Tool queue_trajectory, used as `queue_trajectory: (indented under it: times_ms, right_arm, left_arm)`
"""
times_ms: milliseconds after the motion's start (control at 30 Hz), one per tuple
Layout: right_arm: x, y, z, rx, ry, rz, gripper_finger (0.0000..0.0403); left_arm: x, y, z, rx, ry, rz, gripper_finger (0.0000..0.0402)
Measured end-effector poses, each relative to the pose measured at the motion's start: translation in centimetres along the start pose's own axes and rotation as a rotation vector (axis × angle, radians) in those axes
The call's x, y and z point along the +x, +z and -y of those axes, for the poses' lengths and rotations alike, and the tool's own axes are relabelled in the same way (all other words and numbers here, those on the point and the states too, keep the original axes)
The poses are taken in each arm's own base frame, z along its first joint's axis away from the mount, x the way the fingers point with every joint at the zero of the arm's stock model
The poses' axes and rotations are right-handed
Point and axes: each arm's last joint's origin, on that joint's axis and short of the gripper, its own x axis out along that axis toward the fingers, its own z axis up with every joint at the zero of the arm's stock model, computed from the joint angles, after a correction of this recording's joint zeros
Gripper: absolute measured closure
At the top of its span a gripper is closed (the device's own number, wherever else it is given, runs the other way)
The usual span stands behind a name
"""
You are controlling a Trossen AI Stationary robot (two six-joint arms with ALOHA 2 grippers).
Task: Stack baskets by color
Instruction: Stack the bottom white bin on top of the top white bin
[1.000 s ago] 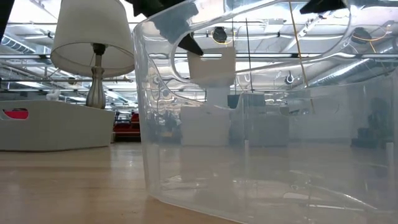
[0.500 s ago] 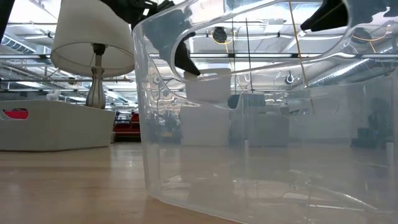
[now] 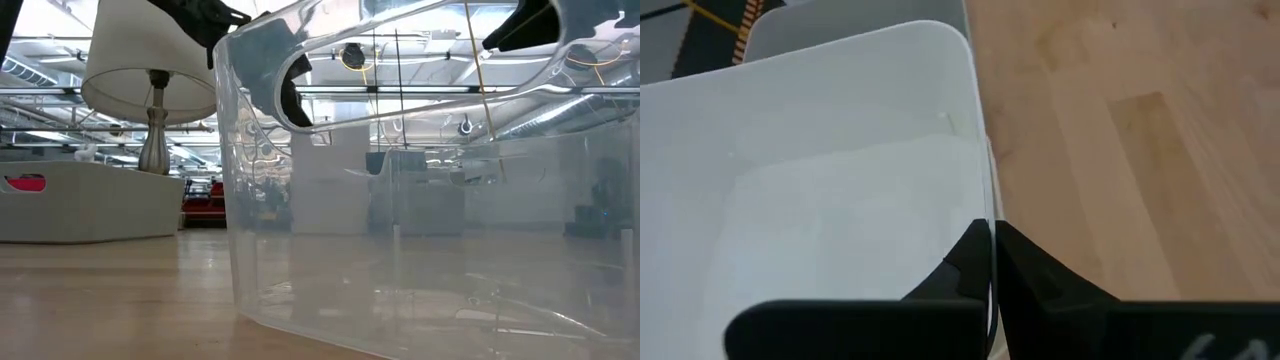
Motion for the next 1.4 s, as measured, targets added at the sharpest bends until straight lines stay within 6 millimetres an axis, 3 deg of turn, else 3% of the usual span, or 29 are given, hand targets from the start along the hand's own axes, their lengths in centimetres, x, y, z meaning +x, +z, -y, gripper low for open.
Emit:
queue_trajectory:
  times_ms: [967, 1400]
  right_arm:
    - [0.0, 0.0, 0.0, 0.004, 0.001, 0.0, 0.0202]
    - [0.0, 0.01, 0.0, 0.005, 0.001, 0.0, 0.0202]
  left_arm:
    - [0.18, 0.0, 0.14, -0.002, 0.023, -0.007, 0.0397]
    - [0.15, 0.01, 0.14, -0.005, 0.025, -0.008, 0.0376]
